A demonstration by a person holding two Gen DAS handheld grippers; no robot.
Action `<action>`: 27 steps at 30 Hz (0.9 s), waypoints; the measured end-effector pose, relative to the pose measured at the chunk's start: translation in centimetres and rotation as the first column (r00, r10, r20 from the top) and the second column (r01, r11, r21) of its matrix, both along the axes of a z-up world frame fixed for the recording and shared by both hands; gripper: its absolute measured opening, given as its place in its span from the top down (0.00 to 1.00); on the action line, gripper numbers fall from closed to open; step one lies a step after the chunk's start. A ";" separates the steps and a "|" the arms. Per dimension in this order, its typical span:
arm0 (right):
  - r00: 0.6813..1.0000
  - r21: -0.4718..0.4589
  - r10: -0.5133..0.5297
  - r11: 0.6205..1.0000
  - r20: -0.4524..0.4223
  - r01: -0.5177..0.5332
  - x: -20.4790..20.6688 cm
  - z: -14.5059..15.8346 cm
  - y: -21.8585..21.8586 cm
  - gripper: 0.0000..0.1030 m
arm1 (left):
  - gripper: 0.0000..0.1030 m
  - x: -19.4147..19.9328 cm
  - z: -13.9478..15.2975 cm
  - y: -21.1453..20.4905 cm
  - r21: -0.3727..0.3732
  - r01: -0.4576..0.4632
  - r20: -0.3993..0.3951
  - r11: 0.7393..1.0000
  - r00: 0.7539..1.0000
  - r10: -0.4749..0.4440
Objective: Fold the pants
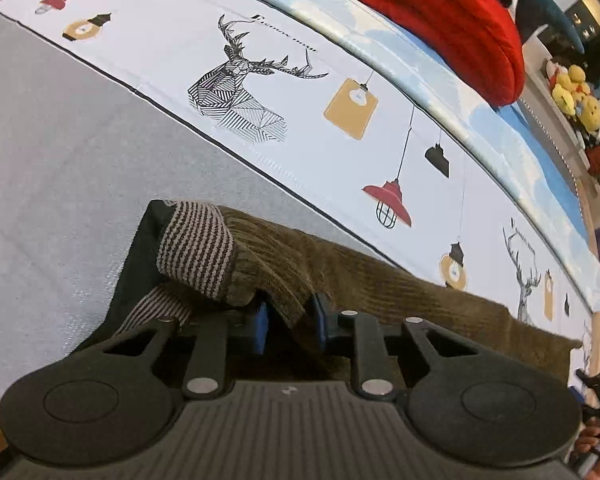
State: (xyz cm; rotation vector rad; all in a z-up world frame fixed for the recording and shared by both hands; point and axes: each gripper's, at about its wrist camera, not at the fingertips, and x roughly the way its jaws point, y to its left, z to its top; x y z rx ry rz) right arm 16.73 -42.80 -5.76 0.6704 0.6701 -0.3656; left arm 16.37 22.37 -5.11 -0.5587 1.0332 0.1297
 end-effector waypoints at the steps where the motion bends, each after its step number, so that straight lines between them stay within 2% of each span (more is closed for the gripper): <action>1: 1.000 0.009 -0.009 1.000 -0.011 0.009 0.6 -0.5 -0.2 0.57 | 0.74 0.0 -0.1 0.1 -0.011 -0.012 -0.007 1.000 1.000 0.012; 8: 1.000 0.050 -0.009 0.999 -0.024 0.010 4.9 -3.5 -0.6 0.57 | 0.68 0.7 -1.4 0.2 -0.036 -0.014 -0.059 0.999 0.998 0.012; 12: 0.999 0.065 -0.030 0.997 -0.029 0.032 6.4 -4.6 -0.9 0.57 | 0.68 1.0 -2.1 0.2 -0.036 -0.012 -0.091 0.999 0.996 0.008; 15: 0.999 0.066 -0.039 0.997 -0.022 0.041 6.9 -5.2 -0.9 0.58 | 0.68 1.0 -2.0 0.2 -0.026 0.000 -0.084 1.000 0.997 -0.002; 17: 0.999 0.041 -0.043 0.998 -0.023 0.044 6.9 -5.3 -0.8 0.69 | 0.74 1.0 -1.9 0.1 -0.016 0.013 -0.077 1.000 0.997 -0.014; 18: 0.999 0.033 -0.048 0.998 -0.016 0.049 6.8 -5.1 -0.9 0.87 | 0.78 1.0 -1.6 -0.1 0.000 0.027 -0.065 1.000 0.997 -0.027; 19: 0.998 0.034 -0.055 0.998 -0.007 0.056 6.6 -4.9 -0.9 0.96 | 0.78 0.9 -1.4 -0.3 0.017 0.040 -0.053 0.999 0.998 -0.040; 22: 0.995 0.061 -0.090 0.994 0.042 0.088 5.6 -3.4 -1.3 0.97 | 0.81 0.7 -0.9 -0.1 0.021 0.054 -0.030 0.998 0.998 -0.053; 27: 0.982 0.070 -0.117 0.992 0.146 0.107 1.8 0.8 -0.9 0.98 | 0.83 -0.2 -0.1 0.9 -0.005 0.050 0.003 0.999 0.999 -0.050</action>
